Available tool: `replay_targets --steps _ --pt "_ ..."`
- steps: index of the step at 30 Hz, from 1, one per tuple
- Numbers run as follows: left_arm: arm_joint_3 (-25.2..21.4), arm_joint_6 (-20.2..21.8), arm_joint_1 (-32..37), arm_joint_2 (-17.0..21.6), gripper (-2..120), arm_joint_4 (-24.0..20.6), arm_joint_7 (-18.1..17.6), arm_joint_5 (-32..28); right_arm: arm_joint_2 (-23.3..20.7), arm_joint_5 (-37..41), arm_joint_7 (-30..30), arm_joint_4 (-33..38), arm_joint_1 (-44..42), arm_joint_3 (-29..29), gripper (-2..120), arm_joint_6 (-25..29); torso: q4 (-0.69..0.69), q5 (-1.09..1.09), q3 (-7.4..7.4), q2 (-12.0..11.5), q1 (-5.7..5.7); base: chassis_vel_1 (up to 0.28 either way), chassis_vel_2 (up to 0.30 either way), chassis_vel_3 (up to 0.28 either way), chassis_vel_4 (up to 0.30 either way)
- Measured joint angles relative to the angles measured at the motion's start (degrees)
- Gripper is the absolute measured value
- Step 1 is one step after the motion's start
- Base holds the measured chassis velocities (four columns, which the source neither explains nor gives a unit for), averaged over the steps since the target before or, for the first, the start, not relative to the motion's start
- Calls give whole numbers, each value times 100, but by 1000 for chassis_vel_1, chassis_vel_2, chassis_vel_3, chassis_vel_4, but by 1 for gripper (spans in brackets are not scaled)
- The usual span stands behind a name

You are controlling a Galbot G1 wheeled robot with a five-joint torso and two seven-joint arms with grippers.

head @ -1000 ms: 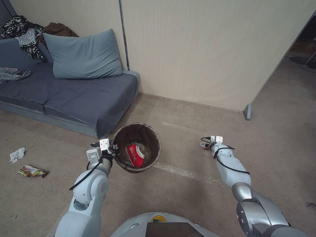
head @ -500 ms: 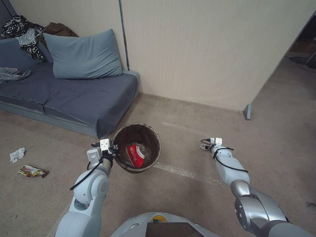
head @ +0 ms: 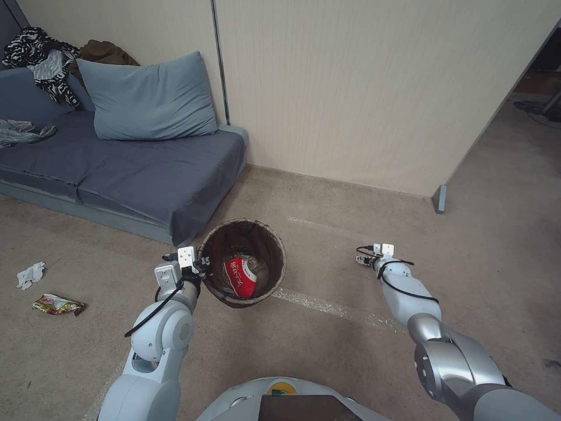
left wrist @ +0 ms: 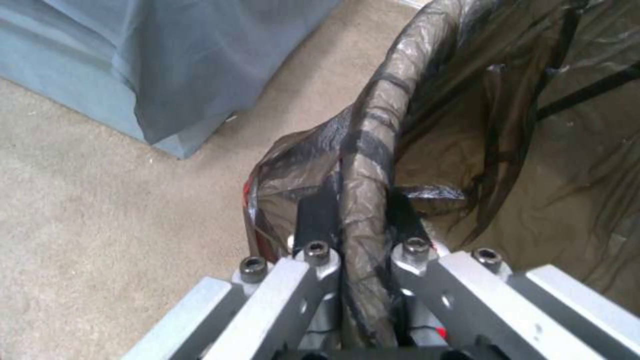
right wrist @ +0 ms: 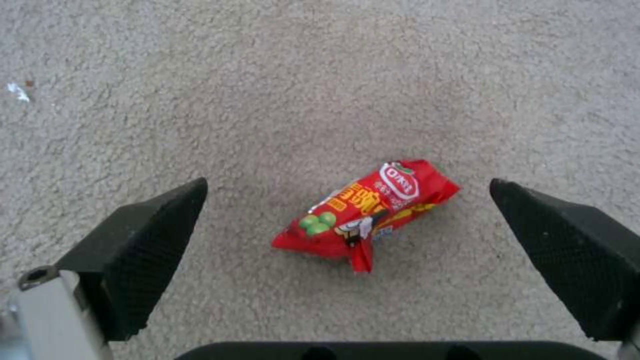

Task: Pick up the trash bin, then pick up the garbage from the floor and place it into the trash bin.

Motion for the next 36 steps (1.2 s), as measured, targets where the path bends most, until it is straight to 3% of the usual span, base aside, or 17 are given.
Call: replay_targets --steps 13,17,21,24,25,27,29,34,36 --pt "-5 0 -11 13 3 17 3 -13 10 -145 12 -214 83 78 100 52 0 0 0 0 0 0 0 0 0" --pt "-5 0 -11 12 3 26 6 -16 12 -208 17 -324 133 100 90 61 0 0 0 0 0 0 0 0 0" --pt "-2 0 -18 13 3 38 8 -18 12 -250 28 -362 142 119 72 50 0 0 0 0 0 0 0 0 0" --pt "-1 0 -25 14 3 42 9 -22 12 -274 35 -371 143 126 68 42 0 0 0 0 0 0 0 0 0" --pt "0 0 -30 15 3 44 10 -25 12 -286 37 -371 143 127 59 39 0 0 0 0 0 0 0 0 0" --pt "1 0 -32 15 3 44 11 -26 12 -296 37 -371 143 127 56 38 0 0 0 0 0 0 0 0 0" --pt "4 0 -38 15 3 46 12 -28 12 -311 38 -365 142 127 43 34 0 0 0 0 0 0 0 0 0" --pt "6 0 -39 14 3 50 13 -29 12 -320 38 -362 143 126 35 26 0 0 0 0 0 0 0 0 0" --pt "7 0 -40 14 3 52 13 -30 13 -324 38 -362 143 126 22 21 0 0 0 0 0 0 0 0 0"
